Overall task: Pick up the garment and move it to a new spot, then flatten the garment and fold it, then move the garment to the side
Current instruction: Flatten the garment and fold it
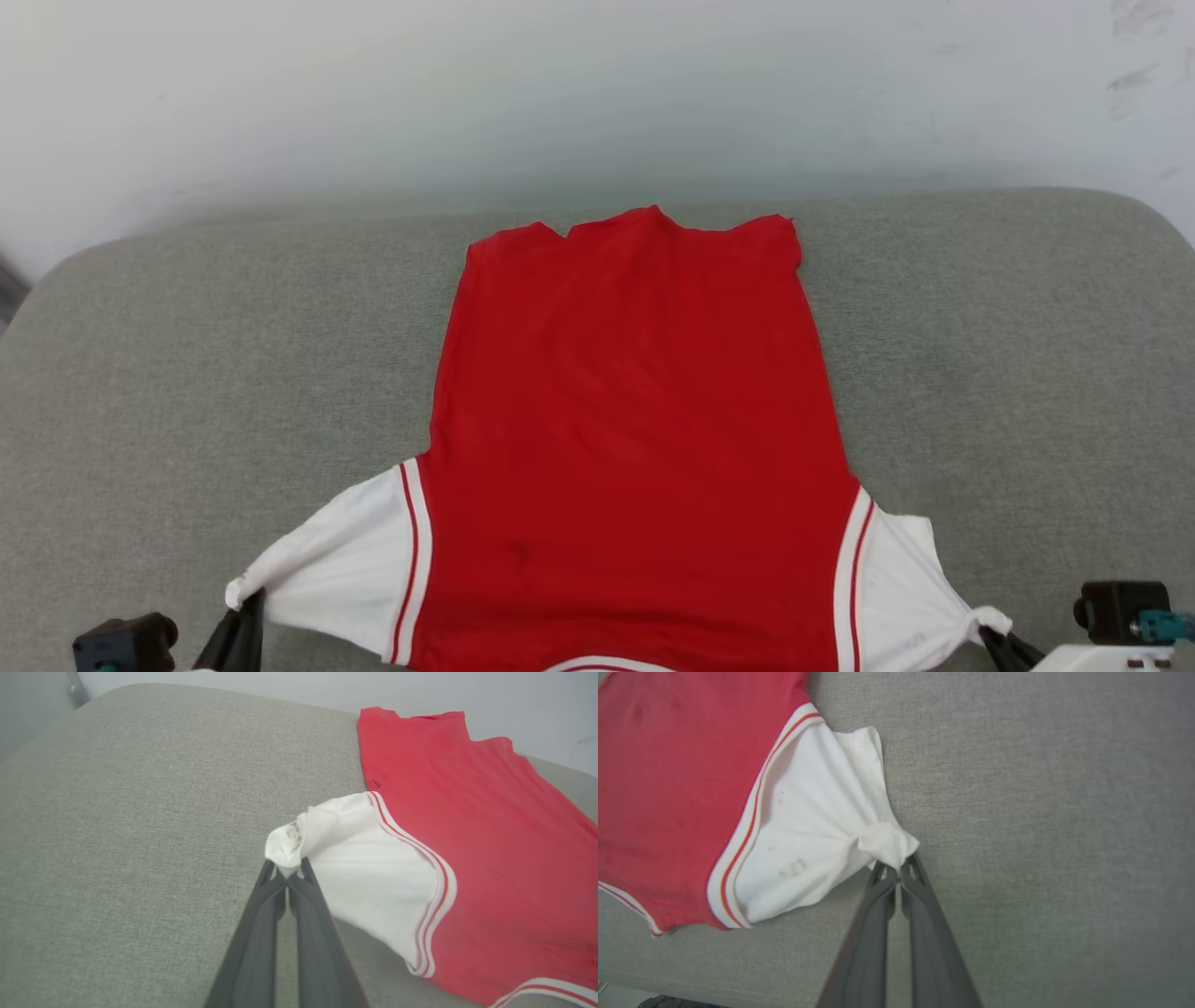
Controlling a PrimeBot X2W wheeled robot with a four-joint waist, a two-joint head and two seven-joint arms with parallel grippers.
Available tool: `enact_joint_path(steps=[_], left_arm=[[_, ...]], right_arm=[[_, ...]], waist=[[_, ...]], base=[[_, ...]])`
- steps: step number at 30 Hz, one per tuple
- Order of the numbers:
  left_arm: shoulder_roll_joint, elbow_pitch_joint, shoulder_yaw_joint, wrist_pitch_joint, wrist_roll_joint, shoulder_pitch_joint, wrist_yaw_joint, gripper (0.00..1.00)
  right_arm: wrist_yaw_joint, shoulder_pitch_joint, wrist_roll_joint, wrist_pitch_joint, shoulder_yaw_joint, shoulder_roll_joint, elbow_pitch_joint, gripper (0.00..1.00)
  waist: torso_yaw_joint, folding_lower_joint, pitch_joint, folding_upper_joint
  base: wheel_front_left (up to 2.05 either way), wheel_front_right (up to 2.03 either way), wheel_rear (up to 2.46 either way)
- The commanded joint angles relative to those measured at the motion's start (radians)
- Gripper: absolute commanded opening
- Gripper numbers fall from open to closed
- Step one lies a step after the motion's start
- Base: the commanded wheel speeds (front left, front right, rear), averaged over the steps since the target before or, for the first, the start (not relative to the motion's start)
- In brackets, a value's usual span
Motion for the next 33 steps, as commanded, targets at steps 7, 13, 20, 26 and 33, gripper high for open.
enact_joint_path(steps=[7,13,20,26,33], left_arm=[[-0.008,-0.129,-0.032,0.022,0.022,0.024,0.031,0.0],[-0.035,-0.166,-0.059,0.005,0.038,-0.043,0.023,0.0],[-0.058,-0.186,-0.089,-0.027,0.059,-0.143,-0.005,0.0],[-0.104,-0.196,-0.128,-0.086,0.079,-0.266,-0.052,0.0],[-0.15,-0.184,-0.167,-0.112,0.088,-0.37,-0.092,0.0]], right_arm=[[-0.001,0.048,-0.034,0.057,-0.046,0.054,-0.117,1.0],[-0.001,-0.104,-0.027,-0.045,-0.118,0.067,-0.138,1.0],[-0.001,-0.355,-0.04,-0.04,-0.168,-0.013,-0.054,1.0],[-0.001,-0.747,-0.035,0.149,-0.138,-0.114,0.178,1.0],[-0.001,-1.029,-0.085,0.37,-0.113,-0.174,0.335,1.0]], waist=[[0.031,0.0003,0.021,0.0],[0.063,0.0003,0.073,0.0],[0.124,0.0003,0.179,0.0],[0.221,0.0003,0.343,0.0],[0.309,0.0003,0.449,0.0]], base=[[0.0,0.0,0.0],[0.0,0.0,0.0],[0.0,0.0,0.0],[0.0,0.0,0.0],[0.0,0.0,0.0]])
